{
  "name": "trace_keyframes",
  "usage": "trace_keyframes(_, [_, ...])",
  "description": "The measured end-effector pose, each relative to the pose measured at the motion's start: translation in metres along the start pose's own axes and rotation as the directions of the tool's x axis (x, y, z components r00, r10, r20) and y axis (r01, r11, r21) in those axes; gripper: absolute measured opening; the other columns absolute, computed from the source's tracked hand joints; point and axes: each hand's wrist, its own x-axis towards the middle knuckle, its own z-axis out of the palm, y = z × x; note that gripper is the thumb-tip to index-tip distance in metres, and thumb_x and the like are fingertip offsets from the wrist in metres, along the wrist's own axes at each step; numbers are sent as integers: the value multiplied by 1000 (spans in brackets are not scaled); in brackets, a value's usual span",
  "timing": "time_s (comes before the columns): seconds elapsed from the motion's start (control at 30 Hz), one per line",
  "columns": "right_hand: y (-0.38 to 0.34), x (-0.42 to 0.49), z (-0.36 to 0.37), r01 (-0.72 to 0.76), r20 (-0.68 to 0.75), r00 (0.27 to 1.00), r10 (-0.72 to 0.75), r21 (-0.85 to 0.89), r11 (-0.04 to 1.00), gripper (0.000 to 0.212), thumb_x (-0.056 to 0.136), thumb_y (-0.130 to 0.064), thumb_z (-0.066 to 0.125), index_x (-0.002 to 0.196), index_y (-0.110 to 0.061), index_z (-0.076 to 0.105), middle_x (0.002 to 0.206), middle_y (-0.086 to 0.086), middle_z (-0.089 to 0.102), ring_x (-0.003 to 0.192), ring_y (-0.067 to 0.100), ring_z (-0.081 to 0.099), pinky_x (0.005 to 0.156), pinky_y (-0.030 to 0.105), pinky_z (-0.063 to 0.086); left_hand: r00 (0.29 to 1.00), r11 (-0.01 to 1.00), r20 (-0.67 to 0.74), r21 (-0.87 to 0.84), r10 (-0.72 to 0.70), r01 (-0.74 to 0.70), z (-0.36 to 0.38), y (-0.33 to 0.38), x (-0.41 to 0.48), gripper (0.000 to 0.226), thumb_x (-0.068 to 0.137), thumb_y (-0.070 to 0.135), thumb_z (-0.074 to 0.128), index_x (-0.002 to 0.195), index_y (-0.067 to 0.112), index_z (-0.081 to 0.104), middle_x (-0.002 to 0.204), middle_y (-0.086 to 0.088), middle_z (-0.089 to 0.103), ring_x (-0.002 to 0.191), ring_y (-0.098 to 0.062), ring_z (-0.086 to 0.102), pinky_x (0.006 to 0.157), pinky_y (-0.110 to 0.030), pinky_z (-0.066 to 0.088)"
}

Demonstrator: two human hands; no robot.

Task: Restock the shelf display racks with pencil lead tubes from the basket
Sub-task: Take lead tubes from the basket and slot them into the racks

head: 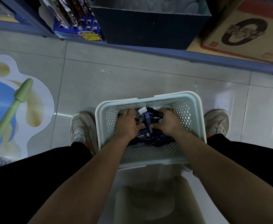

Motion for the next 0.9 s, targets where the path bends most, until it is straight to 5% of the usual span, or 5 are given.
trace_keyframes(0.13, [-1,1,1,6,-1,1000,-6,38,999,60,67,-13,90,121,-8,66,115,5,71,102,19,65,88,22,48,996,989,83,-143,-27,39,-1,0,2,51,80,34,82,116,14,52,119,-9,60,107,-27,56,87,-37,48])
trace_keyframes(0.27, [1,2,1,20,28,999,-23,103,994,56,68,-15,90,119,-9,67,109,-1,71,94,12,63,75,17,43,992,962,116,-259,-56,85,1,0,0,63,84,27,80,131,13,42,133,-7,49,111,-18,50,95,-30,43])
trace_keyframes(0.43, [3,4,3,49,62,996,-56,113,992,51,71,-16,88,118,-11,69,109,0,72,98,15,66,84,23,49,992,945,118,-318,-46,82,6,-3,-6,84,81,23,82,147,16,31,146,-10,38,129,-24,44,110,-35,37])
trace_keyframes(0.6, [5,4,5,74,100,992,-80,66,995,47,71,-17,88,115,-13,71,105,0,74,96,16,68,85,27,52,984,919,124,-361,-125,162,7,-8,-11,64,79,21,83,131,14,47,135,-5,35,120,-20,47,101,-25,38])
trace_keyframes(0.9, [3,2,3,90,136,986,-97,51,995,57,64,-17,93,117,-16,72,107,-3,73,97,12,66,82,22,49,976,848,188,-495,-110,191,5,-9,-7,45,75,41,85,109,17,67,119,-6,62,104,-18,61,77,-23,44])
